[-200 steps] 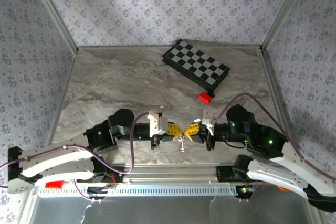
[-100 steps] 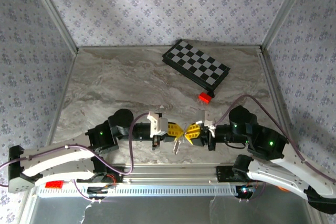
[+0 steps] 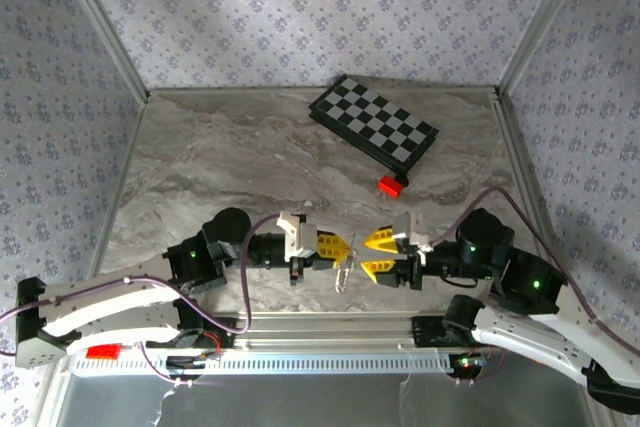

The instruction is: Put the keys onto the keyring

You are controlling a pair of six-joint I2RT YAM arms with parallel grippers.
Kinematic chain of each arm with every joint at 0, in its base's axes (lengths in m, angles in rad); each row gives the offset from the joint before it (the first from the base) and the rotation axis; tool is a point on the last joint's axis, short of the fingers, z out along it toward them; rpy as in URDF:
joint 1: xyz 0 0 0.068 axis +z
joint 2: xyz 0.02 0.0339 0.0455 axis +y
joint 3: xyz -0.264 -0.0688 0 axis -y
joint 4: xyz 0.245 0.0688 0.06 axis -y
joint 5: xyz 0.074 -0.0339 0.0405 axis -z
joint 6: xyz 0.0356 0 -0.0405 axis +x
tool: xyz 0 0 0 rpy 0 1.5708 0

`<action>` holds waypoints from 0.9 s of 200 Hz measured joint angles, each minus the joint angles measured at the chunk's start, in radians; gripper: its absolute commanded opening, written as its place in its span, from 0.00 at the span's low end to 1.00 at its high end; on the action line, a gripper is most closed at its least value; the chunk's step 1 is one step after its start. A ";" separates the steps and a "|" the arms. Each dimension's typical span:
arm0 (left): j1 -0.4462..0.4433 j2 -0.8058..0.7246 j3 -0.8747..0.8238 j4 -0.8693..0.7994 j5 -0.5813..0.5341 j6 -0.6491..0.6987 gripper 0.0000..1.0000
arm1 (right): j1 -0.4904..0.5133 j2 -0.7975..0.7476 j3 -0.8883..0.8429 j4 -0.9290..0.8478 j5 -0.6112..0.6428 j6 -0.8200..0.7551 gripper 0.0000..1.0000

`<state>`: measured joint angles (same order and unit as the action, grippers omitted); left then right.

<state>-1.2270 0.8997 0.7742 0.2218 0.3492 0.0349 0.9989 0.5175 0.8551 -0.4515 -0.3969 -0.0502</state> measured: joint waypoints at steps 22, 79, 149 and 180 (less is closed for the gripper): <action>0.000 -0.002 -0.011 0.024 0.009 -0.003 0.00 | 0.000 0.000 0.000 0.024 -0.004 0.006 0.43; 0.000 -0.019 -0.055 0.092 0.037 -0.029 0.00 | 0.000 0.014 -0.001 0.095 -0.038 0.011 0.36; 0.000 -0.023 -0.062 0.132 0.037 -0.037 0.00 | 0.001 0.057 -0.006 0.113 -0.089 0.009 0.33; 0.000 -0.023 -0.068 0.140 0.037 -0.037 0.00 | 0.003 0.060 -0.013 0.112 -0.090 0.010 0.26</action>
<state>-1.2270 0.8768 0.7067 0.3614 0.3859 -0.0021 1.0019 0.5770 0.8417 -0.3393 -0.4873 -0.0402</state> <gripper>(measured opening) 0.047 0.288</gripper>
